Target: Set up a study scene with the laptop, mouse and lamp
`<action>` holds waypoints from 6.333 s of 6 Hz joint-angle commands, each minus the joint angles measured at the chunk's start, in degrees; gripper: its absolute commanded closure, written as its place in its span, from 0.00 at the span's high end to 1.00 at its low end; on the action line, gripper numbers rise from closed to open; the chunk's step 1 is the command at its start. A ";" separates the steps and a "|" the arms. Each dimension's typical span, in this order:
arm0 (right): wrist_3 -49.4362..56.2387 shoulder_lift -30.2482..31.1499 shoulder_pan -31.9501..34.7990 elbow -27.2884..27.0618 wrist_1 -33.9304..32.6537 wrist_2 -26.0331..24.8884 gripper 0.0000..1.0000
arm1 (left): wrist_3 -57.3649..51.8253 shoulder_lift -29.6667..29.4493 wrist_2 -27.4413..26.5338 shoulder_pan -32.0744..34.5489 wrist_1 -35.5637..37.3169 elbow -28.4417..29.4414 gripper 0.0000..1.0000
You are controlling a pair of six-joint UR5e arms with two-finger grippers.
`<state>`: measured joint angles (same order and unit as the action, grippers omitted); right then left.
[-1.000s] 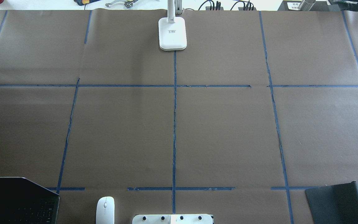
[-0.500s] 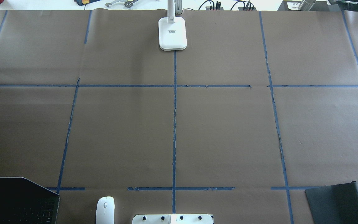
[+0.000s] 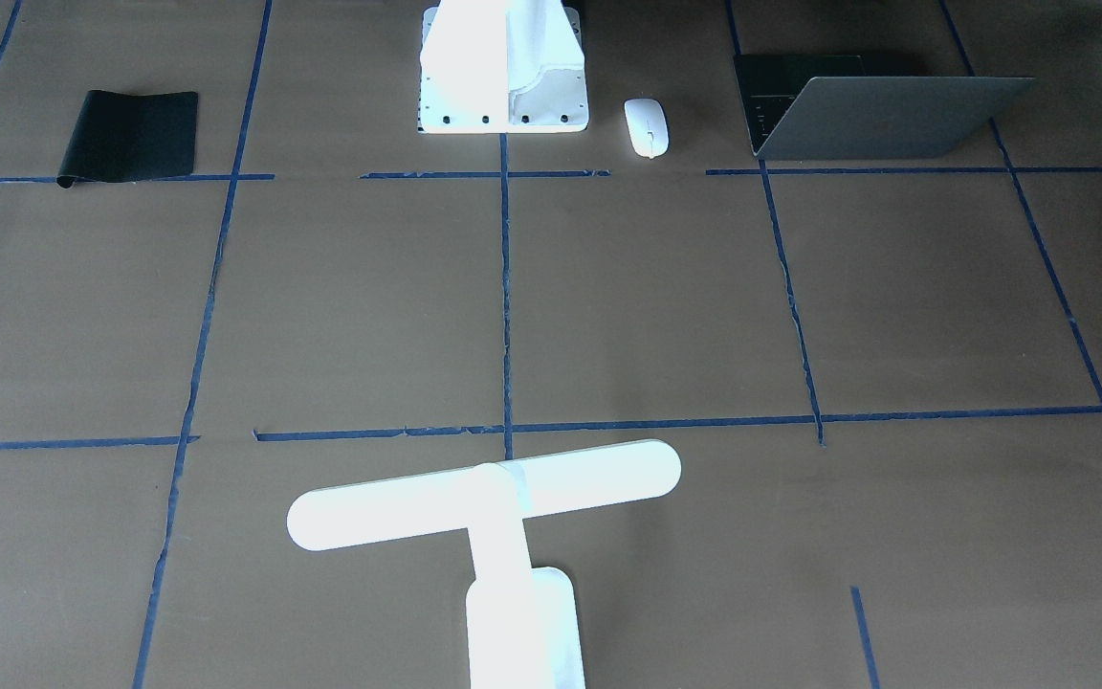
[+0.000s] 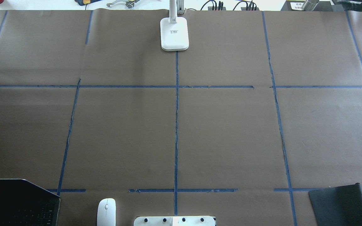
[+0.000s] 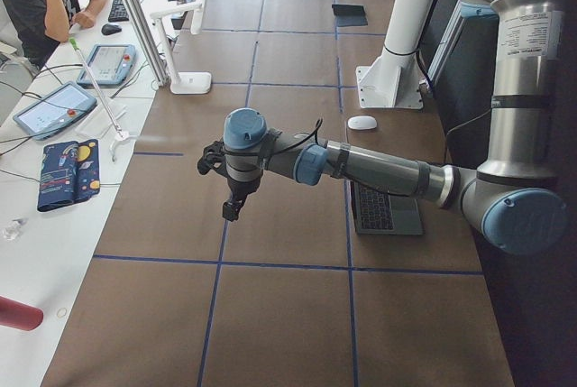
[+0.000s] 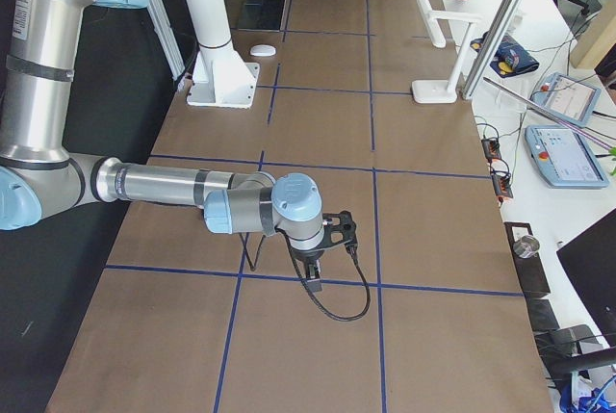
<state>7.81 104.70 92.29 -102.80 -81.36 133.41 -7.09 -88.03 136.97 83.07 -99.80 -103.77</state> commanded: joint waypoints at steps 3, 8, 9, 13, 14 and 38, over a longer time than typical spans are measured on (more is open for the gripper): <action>0.01 0.07 0.00 -0.04 0.06 0.01 1.00 | -0.55 7.20 12.19 -8.59 -10.68 -11.39 1.00; 0.01 0.16 0.00 0.40 -0.02 -0.08 1.00 | -24.00 18.59 11.92 -18.65 -10.68 -22.44 1.00; 0.10 0.33 0.00 0.40 -0.02 -0.08 1.00 | -24.55 20.08 11.92 -20.74 -10.68 -22.27 1.00; 0.45 0.42 0.00 1.81 -0.11 0.00 1.00 | -24.38 23.60 12.27 -25.84 -10.16 -20.17 0.97; 0.36 0.51 0.00 1.81 -0.11 0.01 1.00 | -24.12 23.69 12.27 -26.81 -10.16 -19.46 0.93; 0.01 0.51 0.00 3.57 -0.02 0.01 1.00 | -20.78 -67.18 -3.02 -28.93 4.18 38.64 0.00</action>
<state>7.82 105.20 92.28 -99.23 -81.39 133.42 -28.20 -155.28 134.02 54.18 -95.02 -65.86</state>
